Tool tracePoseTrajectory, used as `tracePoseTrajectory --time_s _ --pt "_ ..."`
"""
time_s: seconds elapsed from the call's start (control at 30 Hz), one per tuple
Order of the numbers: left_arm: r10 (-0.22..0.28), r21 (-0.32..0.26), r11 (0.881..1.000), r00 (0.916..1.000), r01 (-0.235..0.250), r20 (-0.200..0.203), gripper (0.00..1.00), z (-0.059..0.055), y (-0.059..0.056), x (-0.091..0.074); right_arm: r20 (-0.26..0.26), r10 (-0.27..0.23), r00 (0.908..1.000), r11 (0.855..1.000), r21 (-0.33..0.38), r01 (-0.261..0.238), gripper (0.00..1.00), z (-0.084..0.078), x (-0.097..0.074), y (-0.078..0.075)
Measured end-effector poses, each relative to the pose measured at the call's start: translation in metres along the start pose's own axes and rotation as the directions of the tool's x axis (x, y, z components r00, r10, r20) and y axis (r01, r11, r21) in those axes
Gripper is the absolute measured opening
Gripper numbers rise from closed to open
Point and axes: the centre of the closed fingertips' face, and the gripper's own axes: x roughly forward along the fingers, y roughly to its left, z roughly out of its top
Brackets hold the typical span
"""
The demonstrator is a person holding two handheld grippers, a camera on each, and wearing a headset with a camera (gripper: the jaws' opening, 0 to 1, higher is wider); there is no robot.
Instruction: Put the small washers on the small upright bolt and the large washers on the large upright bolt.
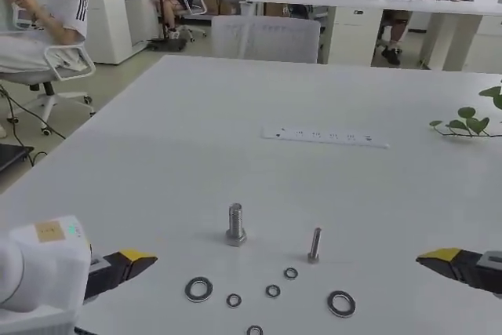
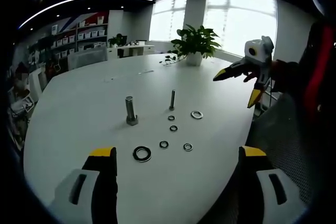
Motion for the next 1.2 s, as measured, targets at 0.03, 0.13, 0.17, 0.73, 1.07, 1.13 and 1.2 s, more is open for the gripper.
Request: tracePoseTrajectory --time_s 0.03,0.13,0.17,0.73,1.07,1.13,1.2 --pt "-0.001 0.0 1.0 1.0 0.001 -0.001 0.96 0.0 0.0 0.0 -0.015 0.007 0.9999 1.0 -0.003 -0.007 0.88 -0.001 0.001 0.0" --pt "-0.001 0.0 1.0 1.0 0.001 0.0 0.96 0.0 -0.001 0.0 -0.027 0.014 0.9995 1.0 -0.016 -0.015 0.87 0.002 0.005 -0.004" --pt "0.0 0.001 1.0 1.0 0.0 0.001 0.96 0.001 -0.001 0.0 -0.029 0.019 0.9994 1.0 -0.02 -0.019 0.85 0.003 0.006 -0.004" --pt "0.002 0.011 1.0 1.0 -0.002 -0.003 0.96 0.003 -0.001 0.001 -0.189 0.057 0.9803 0.99 -0.117 -0.08 0.65 0.003 0.034 -0.021" --pt "0.0 0.016 1.0 1.0 0.001 -0.007 0.95 0.002 0.0 0.001 -0.276 0.078 0.9579 0.98 -0.155 -0.124 0.55 -0.002 0.05 -0.026" --pt "0.0 0.016 1.0 1.0 0.0 -0.006 0.95 0.002 0.0 0.001 -0.305 0.067 0.9501 0.974 -0.184 -0.128 0.55 -0.006 0.053 -0.029" --pt "0.0 0.017 1.0 1.0 0.0 -0.005 0.95 0.002 0.0 0.001 -0.326 0.069 0.9427 0.972 -0.193 -0.138 0.53 -0.009 0.056 -0.029"
